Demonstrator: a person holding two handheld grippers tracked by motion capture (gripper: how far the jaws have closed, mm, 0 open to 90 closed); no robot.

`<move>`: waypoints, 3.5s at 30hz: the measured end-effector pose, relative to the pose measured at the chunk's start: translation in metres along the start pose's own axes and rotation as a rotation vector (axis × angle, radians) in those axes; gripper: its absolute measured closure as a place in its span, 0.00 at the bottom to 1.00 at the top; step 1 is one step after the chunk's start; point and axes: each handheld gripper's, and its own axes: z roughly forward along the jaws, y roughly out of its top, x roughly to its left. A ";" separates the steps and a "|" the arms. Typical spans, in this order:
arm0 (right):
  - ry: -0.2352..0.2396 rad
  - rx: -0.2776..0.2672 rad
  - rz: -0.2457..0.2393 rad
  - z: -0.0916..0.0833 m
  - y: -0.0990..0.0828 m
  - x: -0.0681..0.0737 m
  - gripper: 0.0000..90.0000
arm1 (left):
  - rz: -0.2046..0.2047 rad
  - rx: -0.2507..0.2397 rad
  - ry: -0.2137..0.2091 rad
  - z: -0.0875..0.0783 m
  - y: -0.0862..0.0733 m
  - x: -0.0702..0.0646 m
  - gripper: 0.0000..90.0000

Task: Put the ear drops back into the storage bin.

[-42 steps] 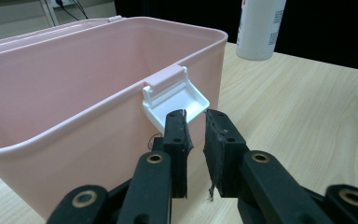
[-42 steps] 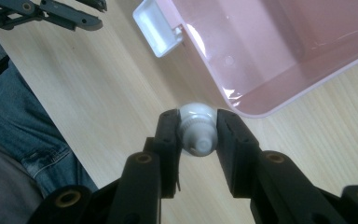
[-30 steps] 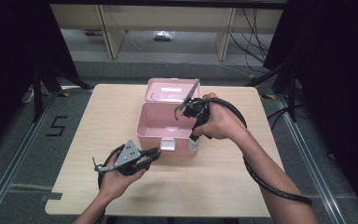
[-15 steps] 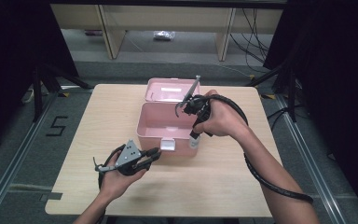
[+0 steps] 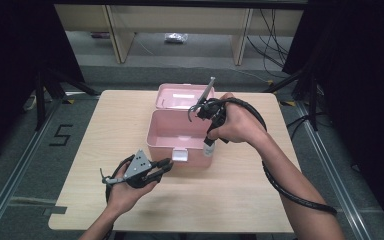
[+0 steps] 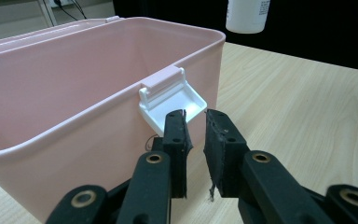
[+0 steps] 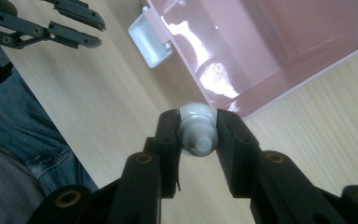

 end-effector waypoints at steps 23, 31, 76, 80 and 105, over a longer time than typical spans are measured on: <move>-0.004 0.009 0.008 -0.006 0.004 -0.009 0.79 | 0.006 0.002 0.000 0.000 0.000 0.000 0.86; -0.009 -0.008 0.010 -0.012 0.006 -0.009 0.79 | 0.007 0.000 -0.003 0.001 0.001 -0.001 0.86; -0.005 -0.037 0.075 -0.017 0.023 -0.031 0.79 | 0.006 0.001 0.002 0.000 -0.001 -0.001 0.86; -0.010 -0.031 0.089 -0.015 0.025 -0.032 0.79 | 0.006 -0.002 0.000 0.000 0.000 -0.002 0.86; -0.030 -0.015 0.115 0.000 0.035 -0.039 0.79 | -0.005 -0.011 -0.005 0.002 0.000 -0.003 0.86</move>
